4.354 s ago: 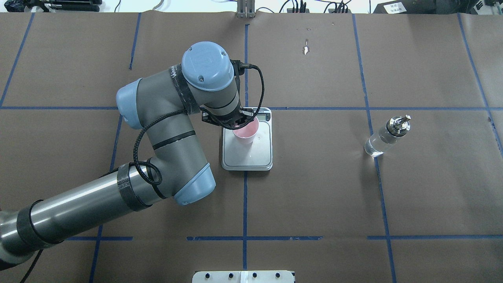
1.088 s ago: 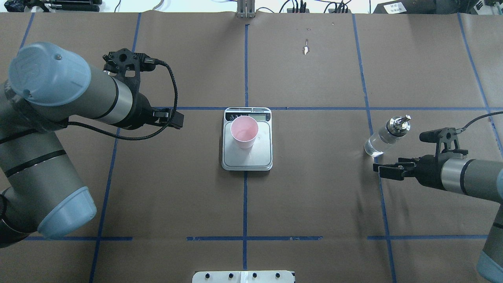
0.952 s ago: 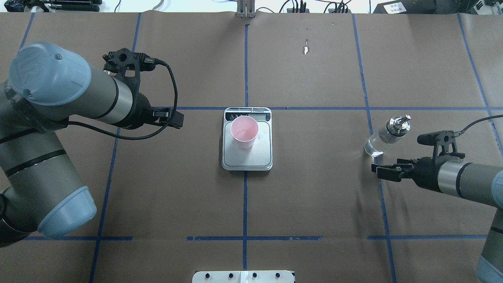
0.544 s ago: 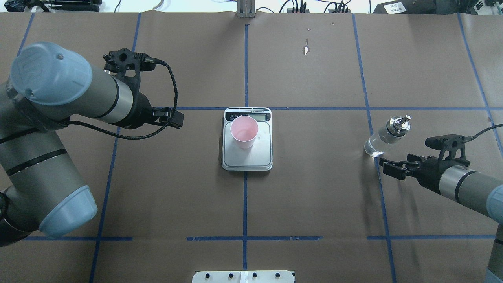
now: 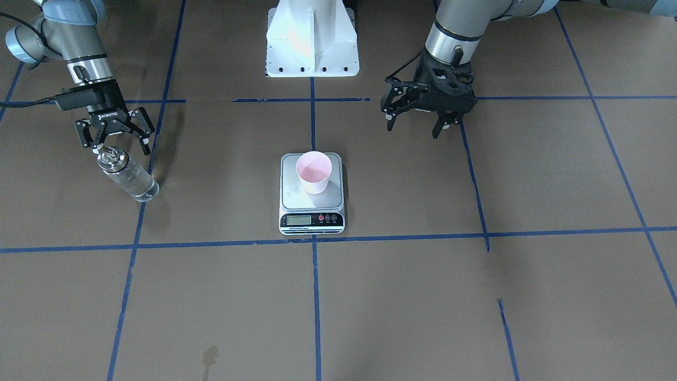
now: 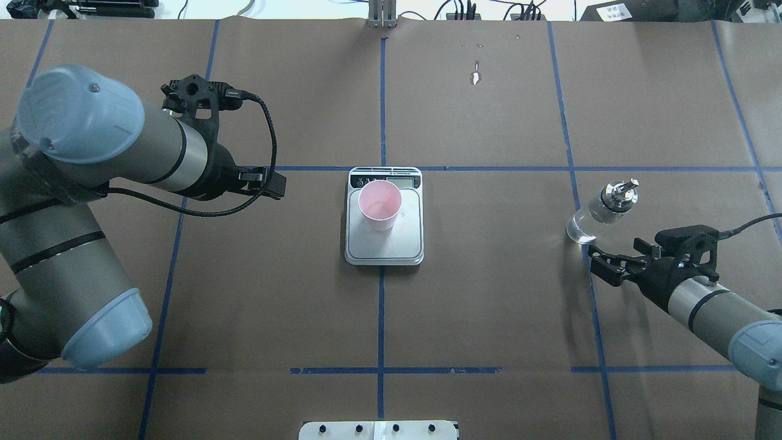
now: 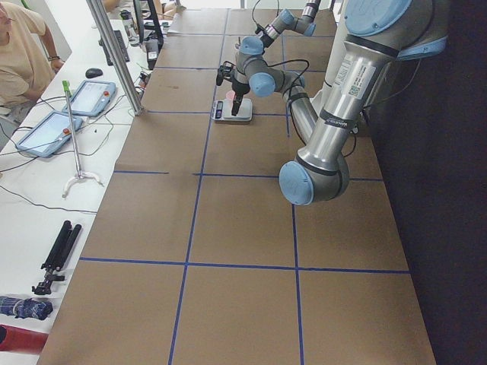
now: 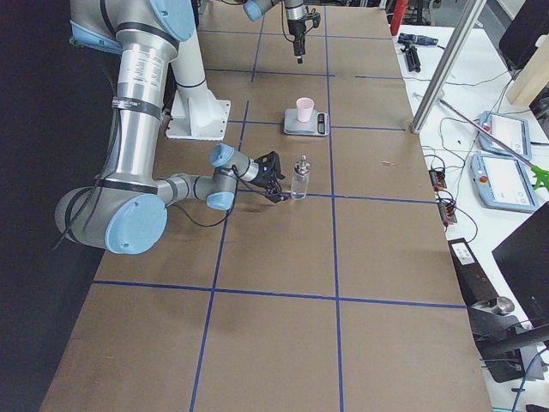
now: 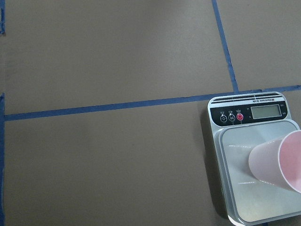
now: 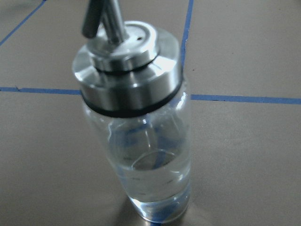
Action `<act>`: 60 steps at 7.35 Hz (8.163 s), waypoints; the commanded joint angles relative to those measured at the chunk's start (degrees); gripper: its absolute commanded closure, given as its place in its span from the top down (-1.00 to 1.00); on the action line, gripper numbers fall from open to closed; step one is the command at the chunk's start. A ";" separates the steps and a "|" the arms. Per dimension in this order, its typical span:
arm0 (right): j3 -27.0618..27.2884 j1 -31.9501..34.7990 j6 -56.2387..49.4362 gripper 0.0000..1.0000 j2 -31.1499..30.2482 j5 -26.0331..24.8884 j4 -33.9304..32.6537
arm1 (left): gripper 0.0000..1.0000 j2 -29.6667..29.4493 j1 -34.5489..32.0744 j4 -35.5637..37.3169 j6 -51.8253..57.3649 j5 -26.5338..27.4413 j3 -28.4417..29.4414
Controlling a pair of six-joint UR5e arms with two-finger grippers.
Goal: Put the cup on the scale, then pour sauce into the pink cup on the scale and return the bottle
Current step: 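Close the right gripper around the glass sauce bottle, then lift the glass bottle upright with the right gripper, then carry the bottle with the right gripper over the pink cup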
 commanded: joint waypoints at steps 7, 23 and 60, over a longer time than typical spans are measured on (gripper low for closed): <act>-5.42 -4.76 -5.03 1.00 6.15 -13.32 0.80 | 0.99 0.19 -0.02 0.09 -0.01 0.00 -0.01; -11.23 -1.42 -4.24 1.00 10.57 -15.69 3.62 | 0.99 0.28 -0.81 0.44 -0.10 0.09 -0.62; -8.25 -5.55 -15.15 -1.00 53.10 -25.18 -106.12 | 0.99 2.83 -6.52 0.09 5.88 -2.02 -1.24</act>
